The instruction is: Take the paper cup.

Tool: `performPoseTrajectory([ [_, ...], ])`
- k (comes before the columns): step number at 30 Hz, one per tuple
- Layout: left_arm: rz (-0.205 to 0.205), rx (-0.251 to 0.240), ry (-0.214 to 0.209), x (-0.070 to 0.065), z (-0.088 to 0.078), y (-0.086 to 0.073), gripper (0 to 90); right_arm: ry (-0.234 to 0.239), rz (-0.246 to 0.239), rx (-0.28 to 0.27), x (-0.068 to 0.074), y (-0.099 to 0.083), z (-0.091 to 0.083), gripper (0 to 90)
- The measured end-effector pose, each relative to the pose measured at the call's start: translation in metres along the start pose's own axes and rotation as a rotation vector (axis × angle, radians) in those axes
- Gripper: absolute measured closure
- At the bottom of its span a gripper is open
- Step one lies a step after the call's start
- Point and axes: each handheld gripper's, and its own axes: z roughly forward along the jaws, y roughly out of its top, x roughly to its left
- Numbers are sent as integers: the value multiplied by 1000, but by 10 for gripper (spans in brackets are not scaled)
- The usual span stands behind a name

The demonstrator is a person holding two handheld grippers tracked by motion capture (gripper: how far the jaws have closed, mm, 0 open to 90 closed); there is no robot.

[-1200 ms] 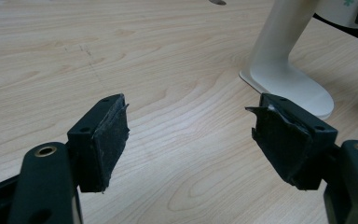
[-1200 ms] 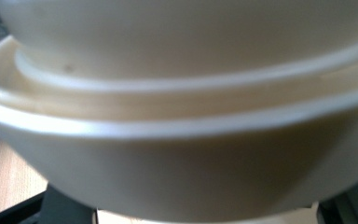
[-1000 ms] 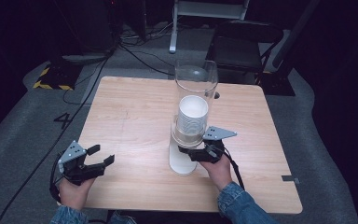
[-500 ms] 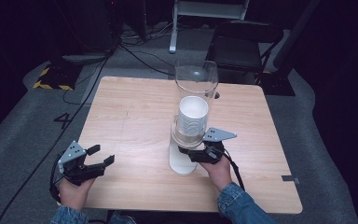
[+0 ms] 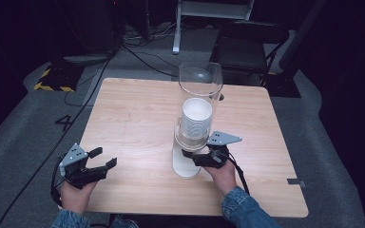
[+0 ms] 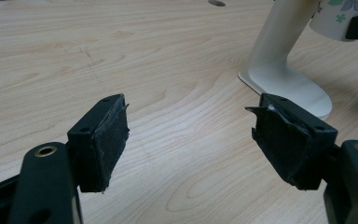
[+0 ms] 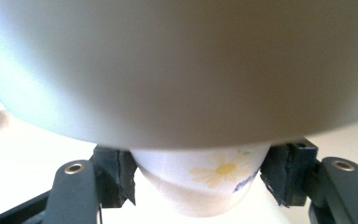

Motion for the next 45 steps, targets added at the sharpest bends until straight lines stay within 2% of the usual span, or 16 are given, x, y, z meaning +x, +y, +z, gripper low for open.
performPoseTrajectory([
  [6, 5, -3, -1, 0, 0, 0, 261, 14, 21, 14, -1, -3, 1, 364],
  [8, 4, -2, 1, 0, 0, 0, 261, -12, 4, 63, 0, -6, 4, 367],
  [9, 4, -1, 0, 0, 0, 1, 261, -10, 4, 73, -1, -11, 6, 366],
  [12, 6, -4, 3, 0, 0, 1, 261, 3, 18, 69, -4, -13, 6, 364],
  [15, 4, -2, 3, 1, 0, 0, 261, -13, -18, 72, -2, -12, 5, 363],
  [26, 0, -2, 2, 1, 1, 0, 261, -24, -17, 86, -3, -14, 4, 358],
  [28, -4, -1, 3, 1, 1, 0, 261, -22, -10, 117, -5, -18, 4, 354],
  [36, 0, -3, -2, 2, 3, 2, 261, -34, -28, 165, -4, -25, 4, 351],
  [45, 8, 0, -17, 0, 11, 6, 261, -50, -23, 188, -3, -31, -1, 352],
])
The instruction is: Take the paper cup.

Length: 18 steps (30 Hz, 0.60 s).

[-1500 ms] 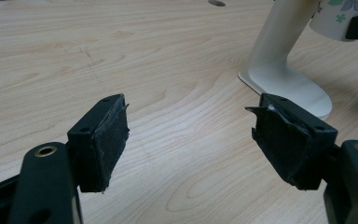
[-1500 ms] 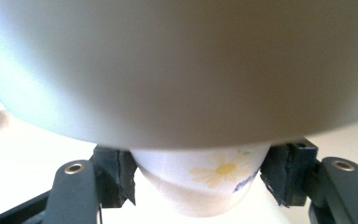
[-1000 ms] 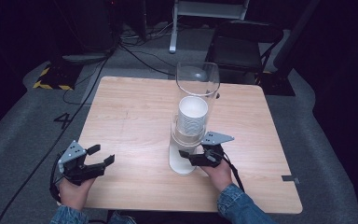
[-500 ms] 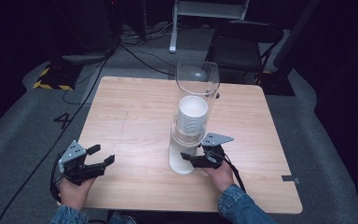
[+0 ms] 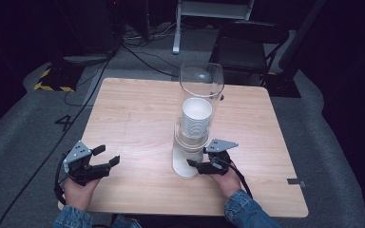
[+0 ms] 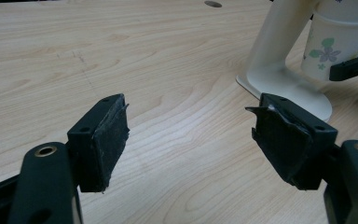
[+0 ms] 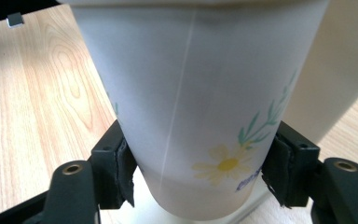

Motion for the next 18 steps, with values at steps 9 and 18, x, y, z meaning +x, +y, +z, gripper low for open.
performPoseTrajectory([
  [9, 12, 1, -31, -3, 15, 8, 261, -38, 2, 58, 1, -12, -8, 353],
  [18, 22, 8, -55, -5, 27, 14, 261, -111, 49, 74, -13, -24, -29, 354],
])
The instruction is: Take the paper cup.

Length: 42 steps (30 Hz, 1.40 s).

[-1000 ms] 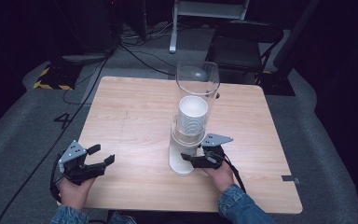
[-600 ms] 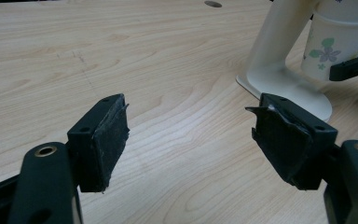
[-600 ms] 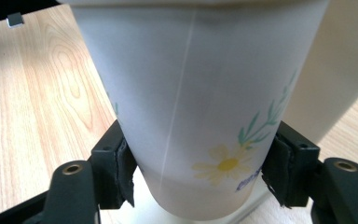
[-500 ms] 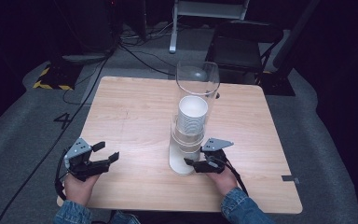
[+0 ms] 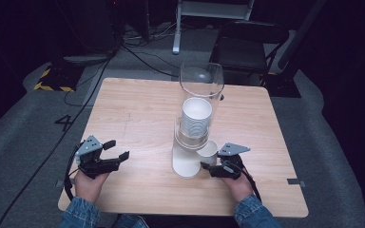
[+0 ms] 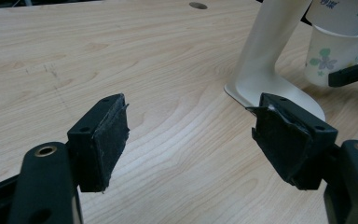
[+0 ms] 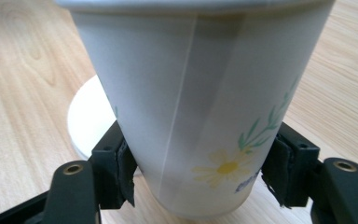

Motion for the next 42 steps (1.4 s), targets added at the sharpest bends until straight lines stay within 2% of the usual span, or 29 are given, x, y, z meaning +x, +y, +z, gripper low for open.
performPoseTrajectory([
  [2, 12, 3, -3, 0, 2, 1, 261, -16, 16, -17, -5, -1, -6, 354],
  [9, 16, 6, -12, -1, 6, 2, 261, -66, 64, -61, -20, -4, -20, 353],
  [10, 14, 8, -10, -1, 7, 2, 261, -94, 93, -78, -29, -6, -25, 353],
  [16, 22, 22, 7, -1, 7, 1, 261, -178, 159, -100, -53, -13, -36, 353],
  [17, 22, 22, 7, -1, 7, 1, 261, -178, 159, -100, -53, -13, -36, 353],
  [19, 27, 25, 14, -1, 7, 0, 261, -213, 186, -107, -64, -16, -38, 353],
  [23, 26, 29, 19, -1, 5, -1, 261, -246, 204, -89, -74, -19, -37, 352],
  [24, 26, 26, 21, 0, 4, -2, 262, -266, 186, -75, -78, -22, -35, 350],
  [27, 19, 25, 21, 0, 2, -3, 263, -286, 180, -55, -82, -27, -30, 349],
  [31, 15, 23, 26, 1, 0, -5, 263, -302, 209, -49, -88, -29, -27, 347],
  [36, 15, 22, 33, 2, -2, -6, 263, -323, 243, -15, -96, -33, -22, 343],
  [42, 3, 21, 36, 2, -3, -7, 263, -338, 252, 4, -99, -35, -18, 339],
])
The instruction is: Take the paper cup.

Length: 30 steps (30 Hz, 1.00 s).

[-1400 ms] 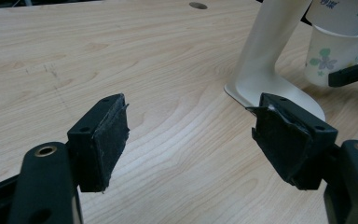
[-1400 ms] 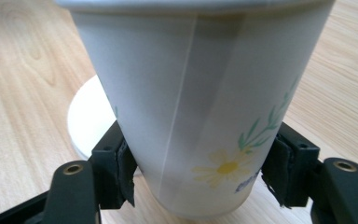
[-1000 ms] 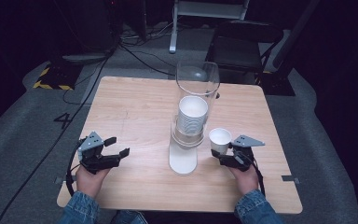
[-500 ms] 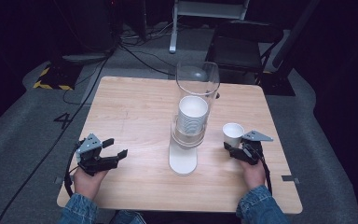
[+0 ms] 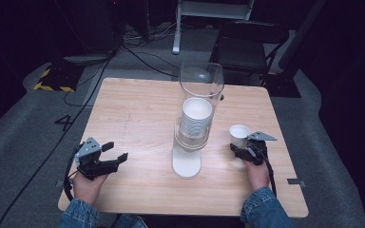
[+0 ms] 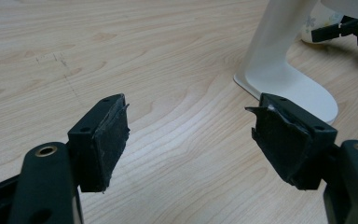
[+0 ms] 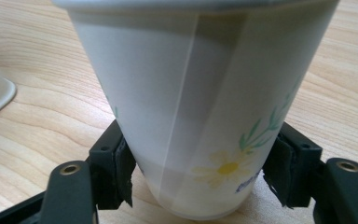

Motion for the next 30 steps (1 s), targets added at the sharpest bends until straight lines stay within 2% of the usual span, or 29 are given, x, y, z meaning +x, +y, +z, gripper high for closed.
performPoseTrajectory([
  [15, 6, 3, -9, 0, 2, 0, 265, 11, 3, 43, 1, -1, 2, 324],
  [19, 6, 4, -11, 0, 2, 1, 265, 9, 13, 46, 0, -1, 2, 232],
  [20, 5, 4, -11, 0, 2, 1, 265, 4, 38, 53, -1, -1, 3, 174],
  [25, 5, 5, -14, 1, 2, 1, 265, 4, 52, 50, -3, 0, 0, 150],
  [26, 5, 4, -13, 1, 2, 1, 265, 10, 50, 44, -4, 0, -1, 147],
  [30, 3, 1, -13, 1, 2, 1, 264, 21, 50, 3, -3, 4, -11, 42],
])
